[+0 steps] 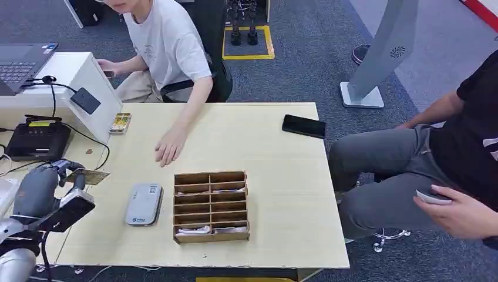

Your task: Pass the card to the sensor for recognition and then transmit it.

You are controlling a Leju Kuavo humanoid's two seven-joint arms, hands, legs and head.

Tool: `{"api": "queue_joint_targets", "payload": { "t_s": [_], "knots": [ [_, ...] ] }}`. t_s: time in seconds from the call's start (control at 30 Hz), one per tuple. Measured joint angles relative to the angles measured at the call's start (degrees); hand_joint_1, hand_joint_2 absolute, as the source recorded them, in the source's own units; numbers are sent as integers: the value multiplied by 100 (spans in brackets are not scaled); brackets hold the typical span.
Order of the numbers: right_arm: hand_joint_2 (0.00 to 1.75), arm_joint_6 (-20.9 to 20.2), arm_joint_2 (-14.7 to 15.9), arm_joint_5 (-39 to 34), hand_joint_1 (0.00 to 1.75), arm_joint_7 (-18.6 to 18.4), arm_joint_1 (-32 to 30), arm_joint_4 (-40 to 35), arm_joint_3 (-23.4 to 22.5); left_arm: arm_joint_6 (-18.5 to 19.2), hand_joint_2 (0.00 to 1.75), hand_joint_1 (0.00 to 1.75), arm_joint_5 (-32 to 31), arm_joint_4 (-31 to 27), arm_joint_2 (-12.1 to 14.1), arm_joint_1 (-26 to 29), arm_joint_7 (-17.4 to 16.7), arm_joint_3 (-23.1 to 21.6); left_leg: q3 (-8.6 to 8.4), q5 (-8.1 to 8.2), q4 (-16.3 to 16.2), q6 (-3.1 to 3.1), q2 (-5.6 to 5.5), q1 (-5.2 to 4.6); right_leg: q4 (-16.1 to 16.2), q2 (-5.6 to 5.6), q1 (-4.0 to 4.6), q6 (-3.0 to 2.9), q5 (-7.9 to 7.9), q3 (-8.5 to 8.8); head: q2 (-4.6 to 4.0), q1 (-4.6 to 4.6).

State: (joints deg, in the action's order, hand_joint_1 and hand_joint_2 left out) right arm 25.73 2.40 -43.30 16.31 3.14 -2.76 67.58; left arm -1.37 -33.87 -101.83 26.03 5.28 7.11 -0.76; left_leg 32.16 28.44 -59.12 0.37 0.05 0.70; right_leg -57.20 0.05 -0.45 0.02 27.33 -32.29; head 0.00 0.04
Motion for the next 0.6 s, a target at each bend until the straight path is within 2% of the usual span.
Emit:
{"api": "queue_joint_targets", "payload": {
  "t_s": [0.07, 0.2, 0.3, 0.4, 0.6],
  "knots": [
    [175, -9, 0, -61, 0, 13, 2, 13, 18, 542, 175, 175, 496, 2, -51, -20, -285, 0, 0, 0, 0, 0, 0, 0, 0, 0, 0, 0, 0, 0, 0, 0],
    [175, -13, 0, -107, 0, 39, 1, 37, 42, 961, 175, 175, 1051, 48, -83, -31, -569, 2, 0, 0, 0, 0, 0, 0, 0, 0, 0, 0, 0, 0, 0, 0],
    [175, 0, 0, -171, 0, 46, 1, 42, 53, 1094, 175, 175, 1355, 123, -138, -31, -806, 2, 0, 0, 0, 0, 0, 0, 0, 0, 0, 0, 0, 0, 0, 2],
    [175, 9, 0, -193, 0, 44, 1, 42, 101, 1059, 175, 175, 1385, 240, -219, -36, -1015, 0, 0, 0, 0, 0, 0, 0, 0, 0, 0, 0, 0, 0, 0, 0],
    [175, 11, 0, -193, 0, 42, 0, 42, 164, 1053, 175, 175, 1383, 354, -306, -45, -1070, 0, 0, 0, 0, 0, 0, 0, 0, 0, 0, 0, 0, 0, 0, 0]
  ]
}}
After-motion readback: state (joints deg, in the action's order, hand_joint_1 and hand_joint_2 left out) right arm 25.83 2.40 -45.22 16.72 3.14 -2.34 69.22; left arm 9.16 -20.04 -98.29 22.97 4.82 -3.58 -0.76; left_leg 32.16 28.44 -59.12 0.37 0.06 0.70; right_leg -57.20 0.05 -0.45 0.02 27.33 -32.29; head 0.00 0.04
